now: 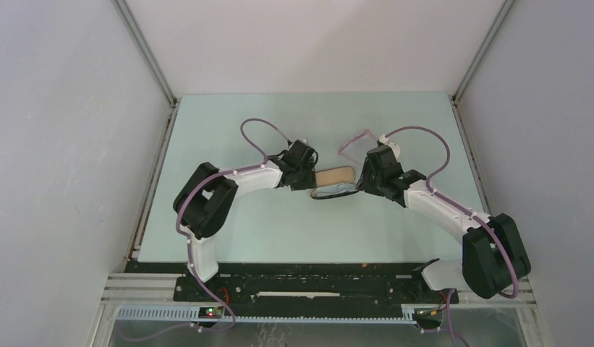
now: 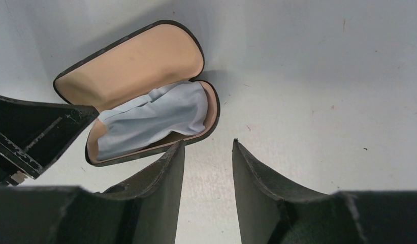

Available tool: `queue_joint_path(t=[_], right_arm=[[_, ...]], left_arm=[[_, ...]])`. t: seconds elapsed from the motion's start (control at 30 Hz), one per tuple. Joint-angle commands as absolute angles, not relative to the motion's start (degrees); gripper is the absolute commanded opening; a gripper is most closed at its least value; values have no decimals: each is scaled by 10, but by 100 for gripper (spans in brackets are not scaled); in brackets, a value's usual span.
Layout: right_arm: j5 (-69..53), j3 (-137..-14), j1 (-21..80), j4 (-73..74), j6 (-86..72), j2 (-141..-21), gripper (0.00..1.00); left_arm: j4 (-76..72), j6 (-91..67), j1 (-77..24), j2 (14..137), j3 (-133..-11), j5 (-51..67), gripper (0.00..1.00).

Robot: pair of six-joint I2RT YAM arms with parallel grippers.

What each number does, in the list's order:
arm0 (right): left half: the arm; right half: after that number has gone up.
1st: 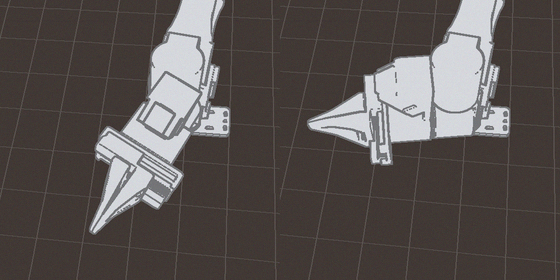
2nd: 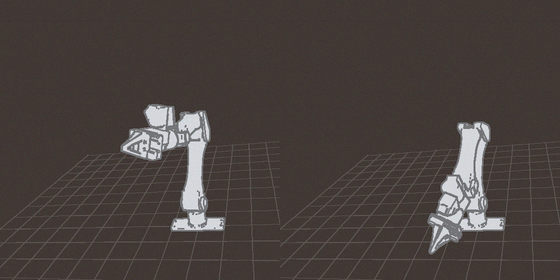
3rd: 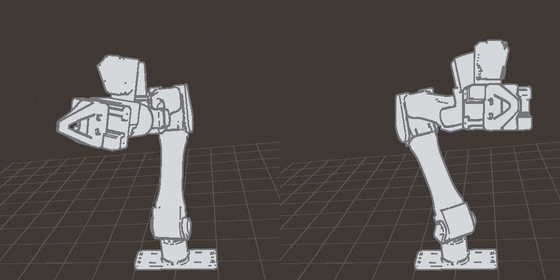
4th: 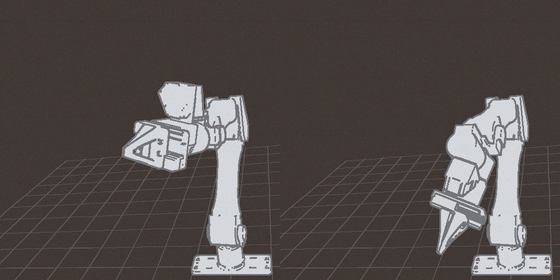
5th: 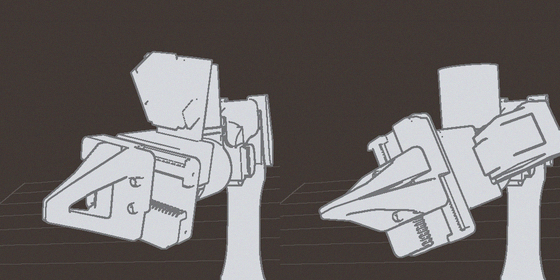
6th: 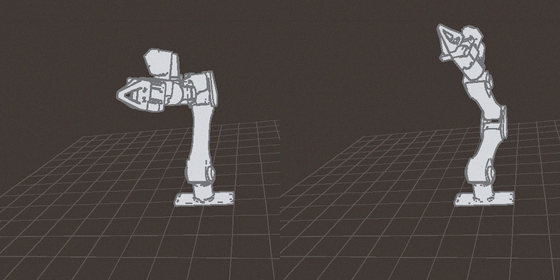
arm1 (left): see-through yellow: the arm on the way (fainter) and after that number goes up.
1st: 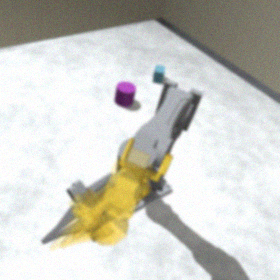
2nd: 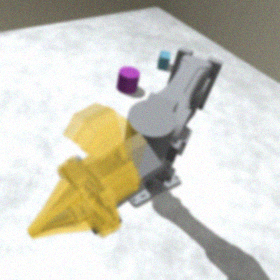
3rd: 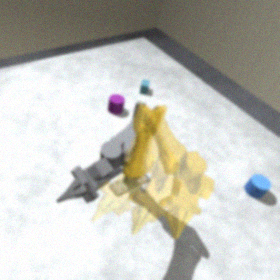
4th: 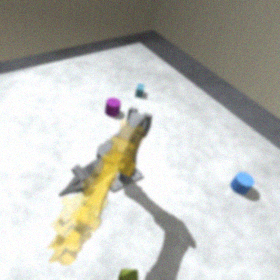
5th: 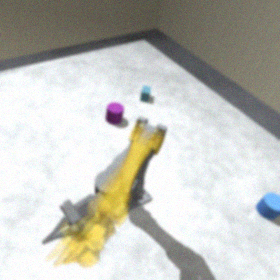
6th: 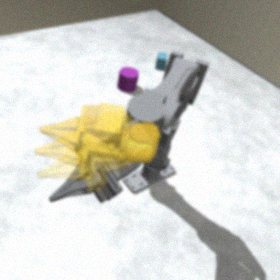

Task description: Organize the sunglasses

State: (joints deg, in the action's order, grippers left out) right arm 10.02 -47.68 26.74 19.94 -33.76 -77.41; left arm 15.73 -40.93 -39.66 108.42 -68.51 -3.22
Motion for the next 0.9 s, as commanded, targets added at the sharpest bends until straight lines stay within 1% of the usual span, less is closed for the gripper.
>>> queue_joint_path(t=[0.0, 0.17, 0.27, 0.4, 0.53, 0.6, 0.87], right_arm=[[109, -473, 259, 204, -335, -750, 48], [107, -472, 258, 207, -334, -747, 48], [106, -472, 257, 208, -335, -746, 48], [104, -472, 258, 208, -337, -745, 47], [97, -472, 258, 206, -339, -747, 47], [95, -472, 258, 205, -338, -746, 47], [93, -472, 236, 202, -334, -735, 47]], left_arm=[[135, -399, -394, 1109, -722, -57, 46], [122, -401, -393, 1116, -723, -53, 40], [125, -399, -393, 1113, -728, -60, 35], [142, -392, -392, 1103, -730, -79, 21], [154, -380, -391, 1077, -718, -103, 5], [158, -374, -386, 1061, -709, -117, 0], [165, -337, -333, 1001, -652, -120, 0]])
